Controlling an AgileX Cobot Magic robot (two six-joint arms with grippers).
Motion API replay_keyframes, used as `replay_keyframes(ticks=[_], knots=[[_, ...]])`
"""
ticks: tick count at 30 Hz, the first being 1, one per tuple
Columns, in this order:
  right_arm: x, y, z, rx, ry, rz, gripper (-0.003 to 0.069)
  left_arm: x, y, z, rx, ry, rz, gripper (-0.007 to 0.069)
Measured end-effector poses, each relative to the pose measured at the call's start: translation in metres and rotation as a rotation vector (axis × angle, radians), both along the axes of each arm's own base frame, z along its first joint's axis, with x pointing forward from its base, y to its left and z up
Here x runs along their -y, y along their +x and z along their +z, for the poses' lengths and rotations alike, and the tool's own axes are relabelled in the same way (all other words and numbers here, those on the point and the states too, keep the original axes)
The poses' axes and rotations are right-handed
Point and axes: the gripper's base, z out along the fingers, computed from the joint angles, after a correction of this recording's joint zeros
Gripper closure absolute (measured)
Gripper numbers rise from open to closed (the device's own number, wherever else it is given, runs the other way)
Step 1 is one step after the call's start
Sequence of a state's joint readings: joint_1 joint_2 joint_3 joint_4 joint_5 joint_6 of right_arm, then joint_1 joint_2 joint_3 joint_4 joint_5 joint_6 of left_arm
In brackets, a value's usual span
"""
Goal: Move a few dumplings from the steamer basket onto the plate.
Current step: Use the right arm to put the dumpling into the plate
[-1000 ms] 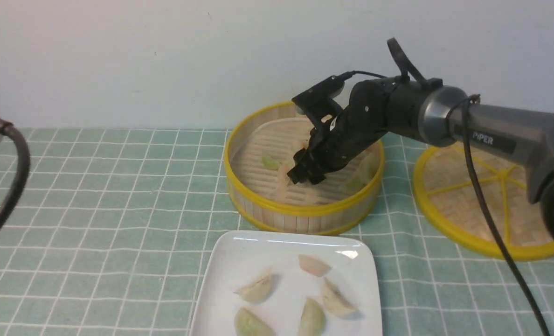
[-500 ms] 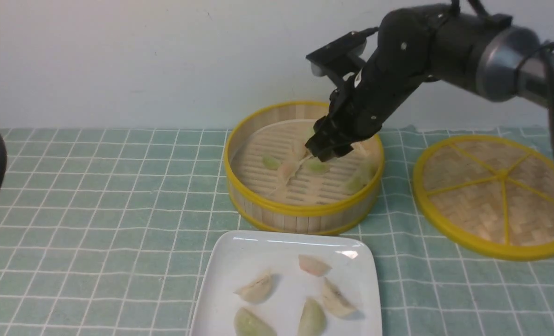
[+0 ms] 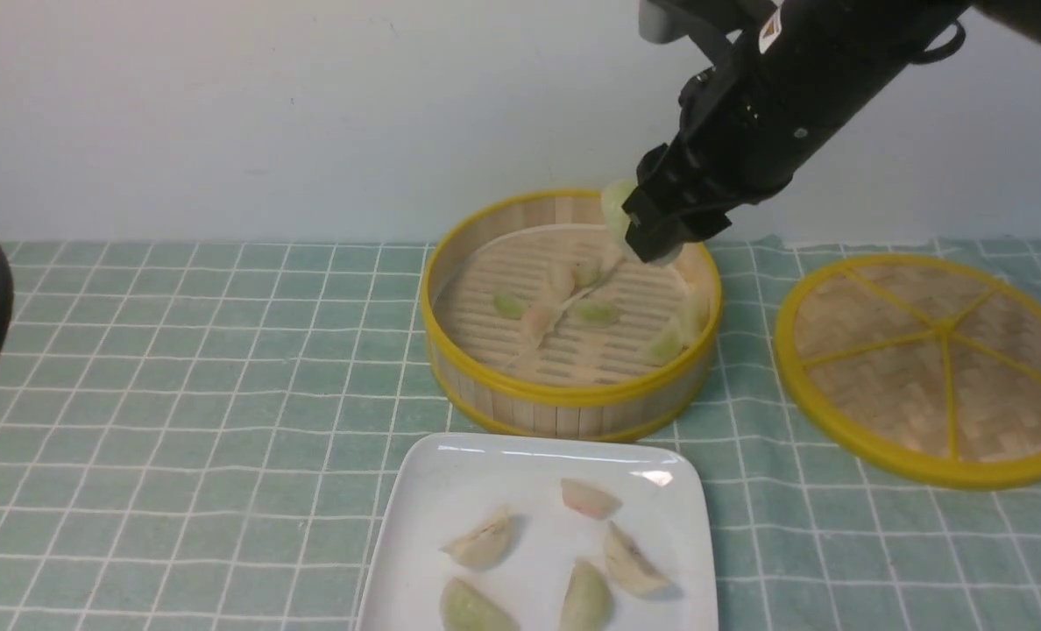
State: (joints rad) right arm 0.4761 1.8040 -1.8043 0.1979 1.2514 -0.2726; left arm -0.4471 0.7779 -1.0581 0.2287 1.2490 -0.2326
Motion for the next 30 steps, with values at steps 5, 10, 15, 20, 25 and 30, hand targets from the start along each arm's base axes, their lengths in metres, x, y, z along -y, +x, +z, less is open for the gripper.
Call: replay_keyframes(ticks=[5, 10, 15, 20, 25, 30], knots=[[-0.006, 0.006, -0.014, -0.051, 0.013, 0.004, 0.0365, 0.0, 0.0, 0.0, -0.002, -0.003, -0.001, 0.0631], [-0.009, 0.009, -0.035, -0.114, 0.003, -0.005, 0.0365, 0.0, 0.0, 0.0, -0.002, -0.003, -0.001, 0.0631], [-0.005, -0.012, -0.061, -0.233, 0.002, -0.004, 0.0365, 0.0, 0.0, 0.0, -0.004, -0.003, -0.001, 0.0631], [-0.003, -0.041, -0.107, -0.376, -0.056, 0.02, 0.0365, 0.001, 0.001, -0.009, -0.026, 0.009, -0.002, 0.0631], [-0.007, -0.034, -0.143, -0.346, -0.041, -0.04, 0.0365, 0.002, 0.003, -0.013, -0.027, 0.011, -0.006, 0.0631], [-0.016, -0.031, -0.166, -0.377, -0.05, -0.045, 0.0365, 0.002, 0.003, -0.013, -0.024, 0.012, -0.006, 0.0631]])
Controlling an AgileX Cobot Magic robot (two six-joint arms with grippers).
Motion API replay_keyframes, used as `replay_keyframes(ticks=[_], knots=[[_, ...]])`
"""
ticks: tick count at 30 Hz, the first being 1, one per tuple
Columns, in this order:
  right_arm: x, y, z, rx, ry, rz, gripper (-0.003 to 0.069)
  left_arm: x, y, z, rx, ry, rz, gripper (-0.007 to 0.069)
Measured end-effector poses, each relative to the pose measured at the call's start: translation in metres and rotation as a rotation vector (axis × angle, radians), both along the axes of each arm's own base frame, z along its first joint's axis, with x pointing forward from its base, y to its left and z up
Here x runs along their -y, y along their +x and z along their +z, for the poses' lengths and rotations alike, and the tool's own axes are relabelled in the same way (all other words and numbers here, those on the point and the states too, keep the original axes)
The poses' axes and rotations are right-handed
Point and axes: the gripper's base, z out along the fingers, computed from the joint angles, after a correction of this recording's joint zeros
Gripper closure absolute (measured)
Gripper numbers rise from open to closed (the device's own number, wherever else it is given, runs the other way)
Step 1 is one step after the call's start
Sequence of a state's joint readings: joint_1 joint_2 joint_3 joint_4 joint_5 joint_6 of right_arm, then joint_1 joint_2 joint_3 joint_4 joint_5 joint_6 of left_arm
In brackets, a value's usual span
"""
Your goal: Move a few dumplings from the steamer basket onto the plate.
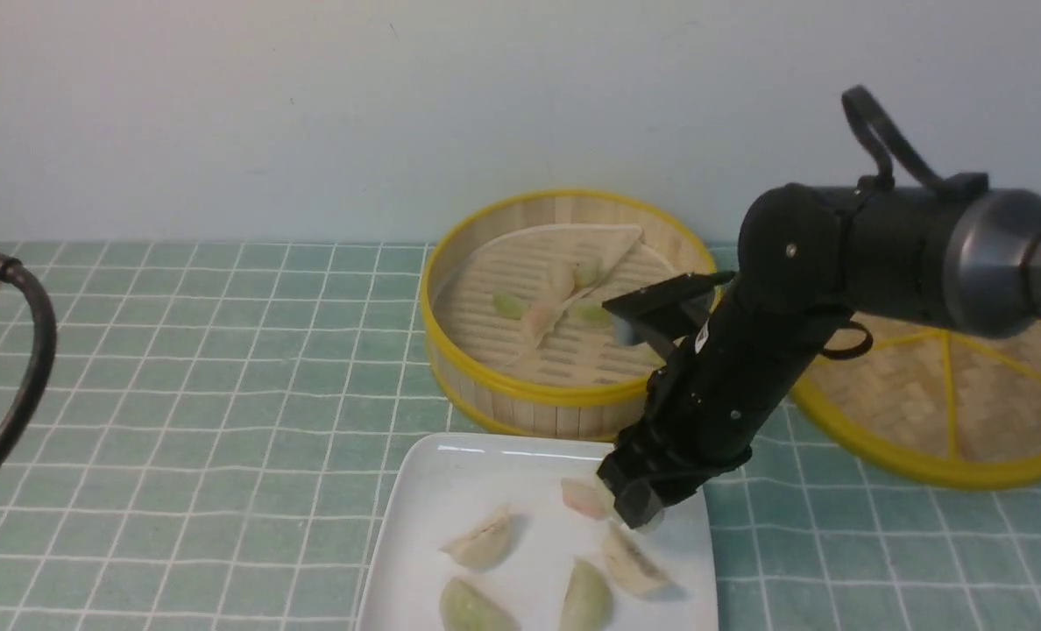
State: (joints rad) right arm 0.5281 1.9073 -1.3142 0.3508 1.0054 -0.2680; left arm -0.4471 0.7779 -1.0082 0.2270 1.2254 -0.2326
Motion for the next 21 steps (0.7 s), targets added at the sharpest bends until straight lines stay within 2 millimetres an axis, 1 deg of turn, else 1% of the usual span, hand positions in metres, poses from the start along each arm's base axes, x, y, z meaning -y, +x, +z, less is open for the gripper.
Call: replay_keyframes(ticks=[2, 3, 4, 5, 6, 7, 8, 9, 10, 12, 13, 14, 15, 16, 18, 19, 21], knots=[[-0.002, 0.0, -0.004, -0.006, -0.004, -0.004, 0.0343, 0.0, 0.0, 0.0, 0.001, 0.002, 0.001, 0.0631], [-0.002, 0.0, -0.005, -0.009, -0.003, -0.019, 0.0319, 0.0, 0.0, 0.0, 0.001, 0.003, 0.001, 0.0631], [-0.002, 0.0, -0.005, -0.009, -0.003, -0.022, 0.0313, 0.0, 0.0, 0.0, 0.001, 0.003, 0.001, 0.0631], [-0.002, 0.0, -0.004, -0.012, -0.01, -0.041, 0.0265, 0.0, 0.0, 0.0, 0.001, 0.003, 0.001, 0.0631], [-0.001, -0.001, -0.002, -0.012, -0.019, -0.049, 0.0235, 0.0, 0.0, 0.0, 0.001, 0.003, 0.001, 0.0631], [0.0, -0.001, 0.001, -0.025, -0.036, -0.061, 0.0189, 0.0, 0.0, 0.0, 0.001, 0.003, 0.001, 0.0631], [0.002, -0.002, 0.007, -0.03, -0.057, -0.061, 0.0163, 0.0, 0.0, 0.0, 0.001, 0.003, 0.001, 0.0631], [0.002, -0.001, 0.008, -0.024, -0.058, -0.062, 0.0159, 0.0, 0.0, 0.0, 0.001, 0.003, 0.001, 0.0631], [0.005, -0.002, 0.02, -0.023, -0.079, -0.068, 0.0141, 0.0, 0.0, 0.0, 0.003, 0.003, 0.001, 0.0631], [0.008, -0.005, 0.04, -0.008, -0.096, -0.077, 0.0144, 0.0, 0.0, 0.0, 0.006, 0.002, 0.0, 0.0631], [0.012, -0.008, 0.056, 0.021, -0.098, -0.081, 0.0162, 0.0, 0.001, 0.001, 0.012, -0.001, -0.001, 0.0631], [0.014, -0.009, 0.066, 0.043, -0.09, -0.085, 0.0182, 0.0, 0.001, 0.001, 0.015, -0.002, -0.002, 0.0631], [0.017, -0.014, 0.083, 0.084, -0.073, -0.09, 0.0209, 0.001, 0.002, 0.001, 0.023, -0.005, -0.004, 0.0631], [0.022, -0.021, 0.101, 0.126, -0.051, -0.098, 0.025, 0.001, 0.002, 0.002, 0.028, -0.007, -0.005, 0.0631], [0.035, -0.04, 0.141, 0.216, 0.002, -0.123, 0.0349, 0.001, 0.002, 0.002, 0.037, -0.011, -0.007, 0.0631], [0.043, -0.052, 0.161, 0.264, 0.031, -0.143, 0.0415, 0.002, 0.003, 0.003, 0.048, -0.015, -0.01, 0.0631], [0.062, -0.081, 0.2, 0.375, 0.092, -0.178, 0.0524, 0.003, 0.005, 0.004, 0.07, -0.024, -0.015, 0.0631]])
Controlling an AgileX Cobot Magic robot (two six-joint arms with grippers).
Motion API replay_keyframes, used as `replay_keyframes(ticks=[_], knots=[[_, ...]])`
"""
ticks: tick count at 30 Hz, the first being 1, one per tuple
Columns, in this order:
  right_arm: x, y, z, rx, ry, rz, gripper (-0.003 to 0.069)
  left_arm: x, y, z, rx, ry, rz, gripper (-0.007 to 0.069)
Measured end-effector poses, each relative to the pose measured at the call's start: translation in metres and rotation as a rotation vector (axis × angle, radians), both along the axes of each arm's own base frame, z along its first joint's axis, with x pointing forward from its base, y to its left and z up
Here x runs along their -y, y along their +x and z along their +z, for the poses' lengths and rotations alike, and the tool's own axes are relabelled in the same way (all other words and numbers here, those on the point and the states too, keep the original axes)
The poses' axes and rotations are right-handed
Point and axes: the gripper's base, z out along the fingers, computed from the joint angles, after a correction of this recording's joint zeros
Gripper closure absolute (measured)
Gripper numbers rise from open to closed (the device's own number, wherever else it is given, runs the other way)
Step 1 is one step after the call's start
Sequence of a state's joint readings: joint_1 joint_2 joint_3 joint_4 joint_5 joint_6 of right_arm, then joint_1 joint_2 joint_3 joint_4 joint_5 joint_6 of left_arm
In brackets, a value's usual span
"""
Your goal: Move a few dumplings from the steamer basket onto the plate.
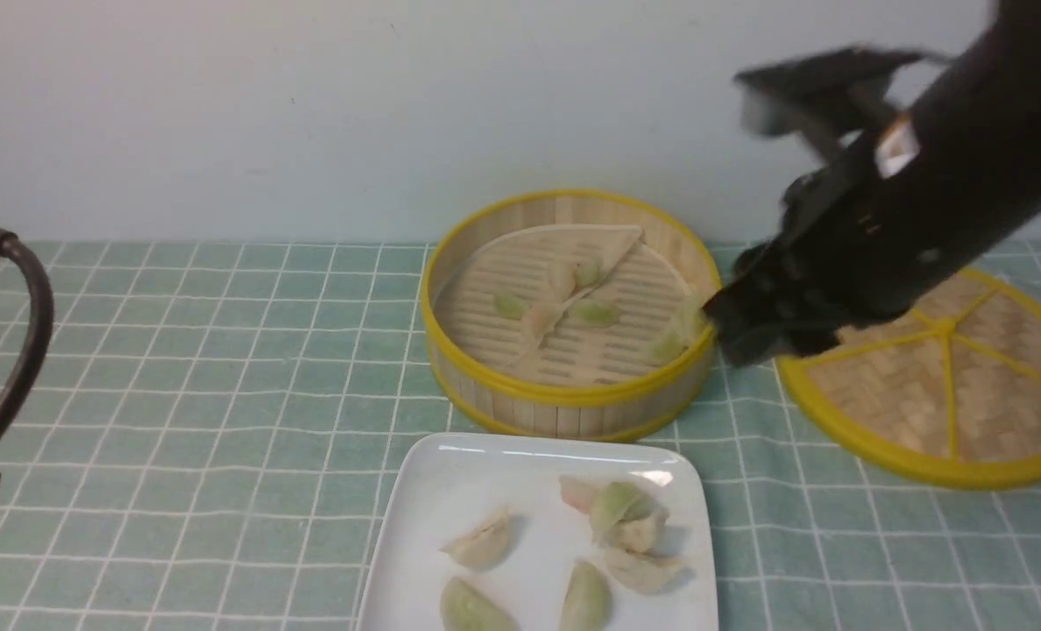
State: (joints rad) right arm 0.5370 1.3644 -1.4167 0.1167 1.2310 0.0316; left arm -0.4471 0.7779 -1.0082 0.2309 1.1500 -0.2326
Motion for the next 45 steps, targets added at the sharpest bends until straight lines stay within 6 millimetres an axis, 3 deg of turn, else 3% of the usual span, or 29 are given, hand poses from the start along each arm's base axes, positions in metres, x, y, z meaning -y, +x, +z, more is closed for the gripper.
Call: replay_keyframes(ticks=[1, 2, 4, 7, 12, 13, 16, 19, 20, 25, 29, 39, 45], knots=[[0.002, -0.003, 0.004, 0.013, 0.006, -0.003, 0.0534, 0.0, 0.0, 0.0, 0.003, -0.001, -0.001, 0.0631], [0.018, -0.026, 0.025, 0.101, 0.044, -0.028, 0.06, 0.001, 0.001, 0.001, 0.02, -0.009, -0.005, 0.0631], [0.045, -0.063, 0.051, 0.263, 0.114, -0.068, 0.0649, 0.002, 0.003, 0.003, 0.043, -0.019, -0.011, 0.0631], [0.076, -0.107, 0.061, 0.447, 0.188, -0.099, 0.0668, 0.003, 0.004, 0.005, 0.072, -0.032, -0.019, 0.0631], [0.126, -0.186, 0.029, 0.755, 0.384, -0.132, 0.0671, 0.006, 0.006, 0.008, 0.112, -0.058, -0.031, 0.0631], [0.127, -0.189, 0.027, 0.766, 0.391, -0.132, 0.0671, 0.006, 0.007, 0.008, 0.113, -0.061, -0.032, 0.0631], [0.144, -0.218, -0.014, 0.882, 0.503, -0.146, 0.0671, 0.008, 0.007, 0.01, 0.131, -0.087, -0.043, 0.0631], [0.152, -0.231, -0.039, 0.918, 0.57, -0.17, 0.0671, 0.01, 0.008, 0.011, 0.141, -0.107, -0.05, 0.0631], [0.153, -0.231, -0.05, 0.911, 0.592, -0.186, 0.0671, 0.011, 0.008, 0.012, 0.148, -0.115, -0.053, 0.0631], [0.149, -0.222, -0.072, 0.85, 0.625, -0.24, 0.0671, 0.011, 0.009, 0.009, 0.158, -0.121, -0.058, 0.0631], [0.149, -0.221, -0.073, 0.843, 0.64, -0.248, 0.0671, 0.01, 0.004, 0.003, 0.156, -0.134, -0.062, 0.0631], [0.148, -0.221, -0.073, 0.847, 0.644, -0.248, 0.0671, -0.014, -0.054, -0.029, 0.374, -0.255, -0.098, 0.0631], [0.148, -0.221, -0.073, 0.846, 0.645, -0.249, 0.0672, -0.022, -0.072, -0.041, 0.422, -0.281, -0.101, 0.0631]])
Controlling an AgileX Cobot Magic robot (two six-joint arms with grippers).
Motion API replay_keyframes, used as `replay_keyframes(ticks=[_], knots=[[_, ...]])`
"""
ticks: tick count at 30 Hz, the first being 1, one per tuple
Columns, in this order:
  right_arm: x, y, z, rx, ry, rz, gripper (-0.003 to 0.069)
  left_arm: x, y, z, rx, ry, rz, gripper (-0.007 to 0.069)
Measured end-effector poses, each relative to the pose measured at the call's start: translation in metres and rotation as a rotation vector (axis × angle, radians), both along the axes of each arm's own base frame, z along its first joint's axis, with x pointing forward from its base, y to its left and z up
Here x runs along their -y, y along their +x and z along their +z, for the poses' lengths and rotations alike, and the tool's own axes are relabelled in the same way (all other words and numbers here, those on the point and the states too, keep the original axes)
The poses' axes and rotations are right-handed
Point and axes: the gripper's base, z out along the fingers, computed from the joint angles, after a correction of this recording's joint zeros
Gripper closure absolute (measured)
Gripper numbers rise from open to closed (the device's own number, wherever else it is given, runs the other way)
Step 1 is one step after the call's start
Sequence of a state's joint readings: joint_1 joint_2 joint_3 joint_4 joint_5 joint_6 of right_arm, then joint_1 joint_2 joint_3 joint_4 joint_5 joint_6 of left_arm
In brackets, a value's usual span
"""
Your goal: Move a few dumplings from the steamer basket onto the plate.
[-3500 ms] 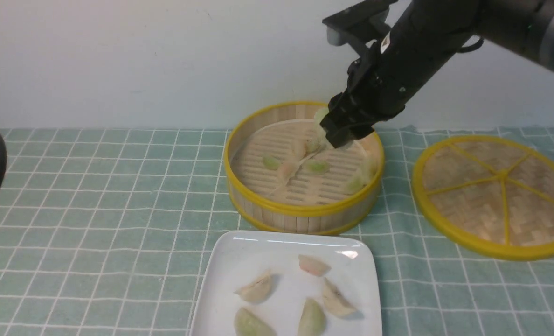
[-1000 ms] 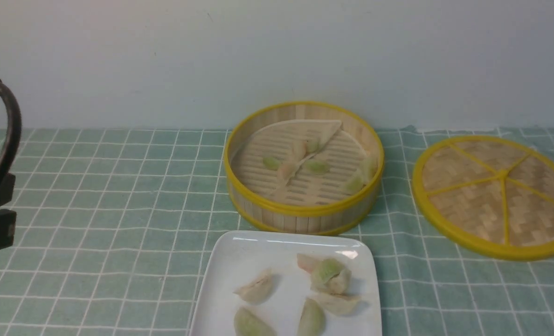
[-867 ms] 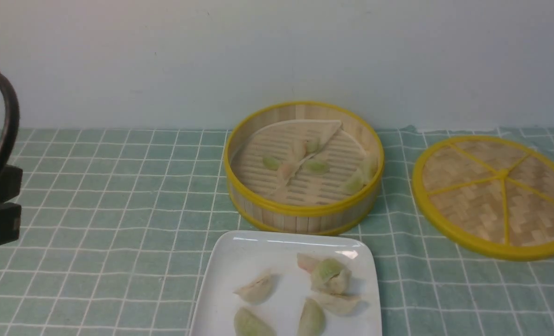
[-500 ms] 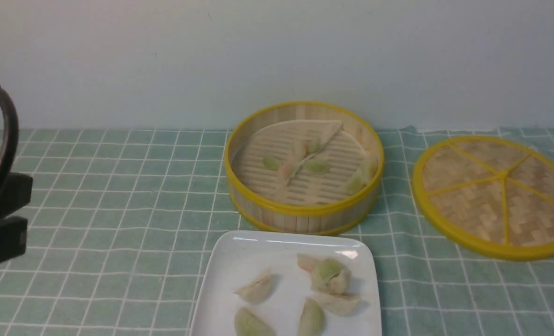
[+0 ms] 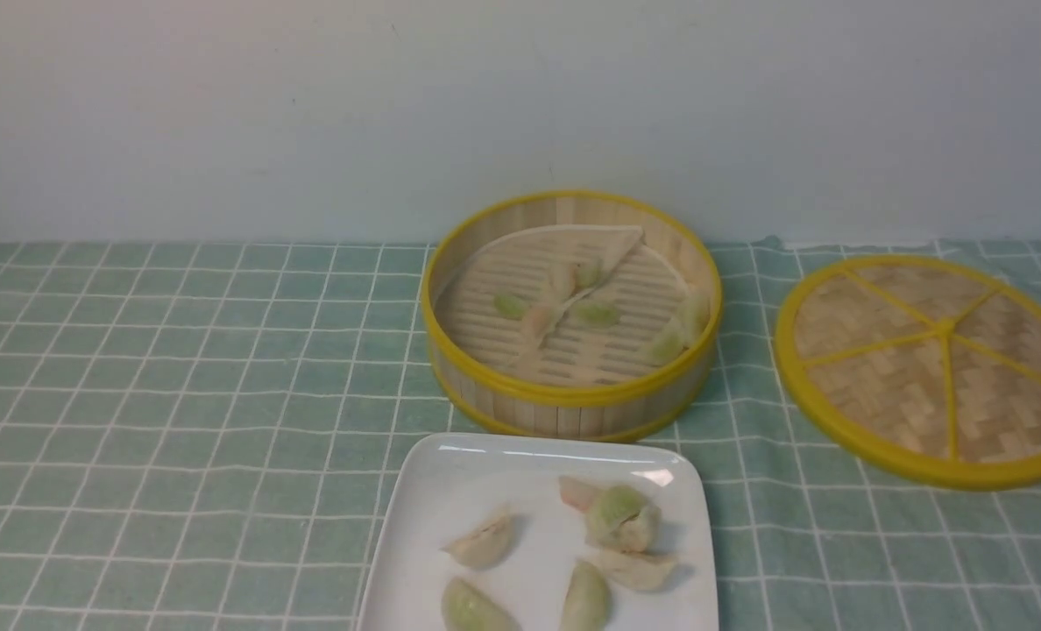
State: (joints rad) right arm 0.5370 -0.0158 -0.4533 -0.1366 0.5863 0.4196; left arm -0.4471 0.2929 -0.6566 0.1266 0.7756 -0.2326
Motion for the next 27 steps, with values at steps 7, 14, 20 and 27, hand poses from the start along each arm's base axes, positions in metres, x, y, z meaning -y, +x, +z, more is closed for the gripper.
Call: replay_keyframes(ticks=[7, 14, 20, 27], knots=[[0.0, 0.0, 0.0, 0.002, 0.001, 0.0, 0.0672, -0.001, -0.003, -0.002, -0.001, 0.0, 0.001, 0.0631], [0.0, 0.0, 0.0, 0.003, 0.001, 0.0, 0.0672, 0.0, 0.0, -0.01, 0.05, -0.001, 0.008, 0.0631], [0.0, 0.0, 0.0, 0.003, 0.001, 0.0, 0.0672, -0.001, 0.005, -0.06, 0.179, 0.01, 0.098, 0.0631], [0.0, 0.0, 0.001, 0.005, 0.002, 0.0, 0.0672, -0.006, 0.01, -0.148, 0.136, 0.067, 0.238, 0.0631]])
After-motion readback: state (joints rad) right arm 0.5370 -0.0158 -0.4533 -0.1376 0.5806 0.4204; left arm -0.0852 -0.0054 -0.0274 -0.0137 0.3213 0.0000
